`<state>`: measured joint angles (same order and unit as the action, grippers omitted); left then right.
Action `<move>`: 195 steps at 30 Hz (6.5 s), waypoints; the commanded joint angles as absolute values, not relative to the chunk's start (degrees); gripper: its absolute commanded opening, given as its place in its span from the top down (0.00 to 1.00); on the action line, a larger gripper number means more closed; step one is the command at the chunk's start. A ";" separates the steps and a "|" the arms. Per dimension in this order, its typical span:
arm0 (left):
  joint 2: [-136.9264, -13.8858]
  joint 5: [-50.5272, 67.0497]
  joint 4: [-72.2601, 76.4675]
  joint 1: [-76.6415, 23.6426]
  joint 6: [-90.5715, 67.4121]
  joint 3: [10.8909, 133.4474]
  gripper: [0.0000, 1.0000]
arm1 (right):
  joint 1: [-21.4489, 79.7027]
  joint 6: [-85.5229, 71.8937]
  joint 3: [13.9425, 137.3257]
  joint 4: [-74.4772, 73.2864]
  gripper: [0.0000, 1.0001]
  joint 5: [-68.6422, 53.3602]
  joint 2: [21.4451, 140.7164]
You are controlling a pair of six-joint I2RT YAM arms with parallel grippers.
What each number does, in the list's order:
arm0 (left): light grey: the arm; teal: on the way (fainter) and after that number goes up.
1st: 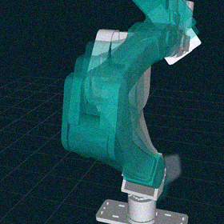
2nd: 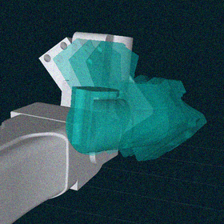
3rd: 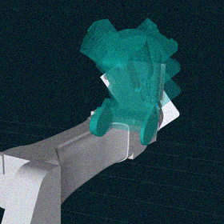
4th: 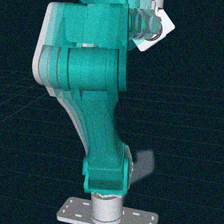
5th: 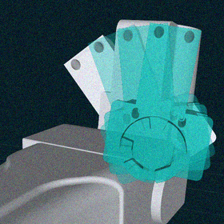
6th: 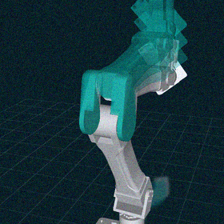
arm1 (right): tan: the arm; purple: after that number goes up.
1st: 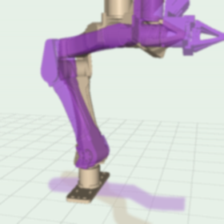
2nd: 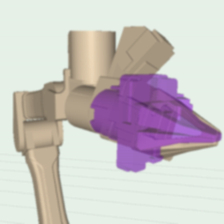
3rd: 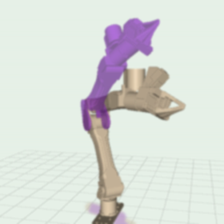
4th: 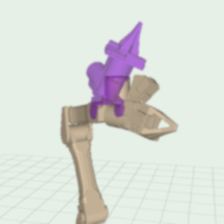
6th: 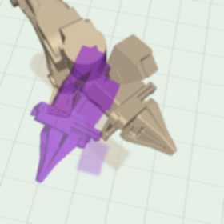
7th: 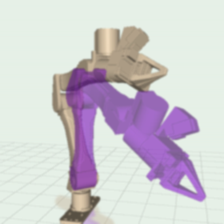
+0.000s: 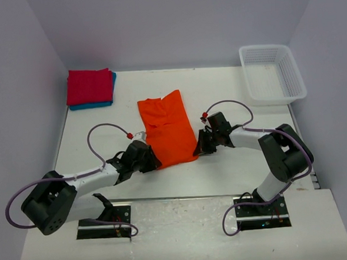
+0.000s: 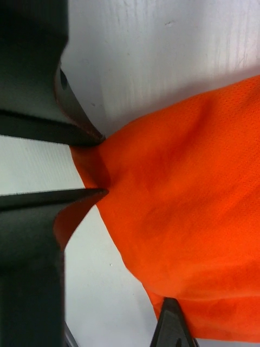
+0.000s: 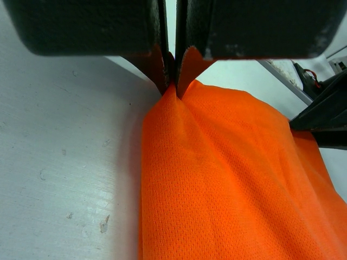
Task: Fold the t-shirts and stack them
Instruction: Grab one side of the 2/3 rectangular tshirt with both arms, then fold the long partially folded tshirt into a neat square, then smooth out wrinkles on the folded tshirt
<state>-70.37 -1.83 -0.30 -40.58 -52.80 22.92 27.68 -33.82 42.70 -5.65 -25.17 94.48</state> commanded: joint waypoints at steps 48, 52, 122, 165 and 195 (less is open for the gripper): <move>-42.97 -1.49 -29.01 -52.12 -52.74 33.03 1.00 | 46.58 -41.13 38.75 -36.21 1.00 1.67 50.88; -48.07 -2.19 -27.25 -52.03 -50.37 37.78 1.00 | 46.58 -40.61 43.05 -36.65 1.00 3.16 54.66; -118.64 11.52 -10.63 -22.06 -21.53 89.82 1.00 | 22.76 -23.64 100.02 -39.46 1.00 -20.22 121.90; -103.19 11.50 -10.56 -22.58 -21.79 81.31 1.00 | 27.51 -26.37 76.63 -37.60 1.00 -7.65 100.10; -104.58 8.79 -5.89 -28.65 -24.79 62.41 1.00 | 20.39 -28.21 102.47 -53.96 1.00 1.06 121.90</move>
<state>-103.00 8.75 -9.02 -28.91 -24.97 63.51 21.15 -27.09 99.07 -50.68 -1.69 122.63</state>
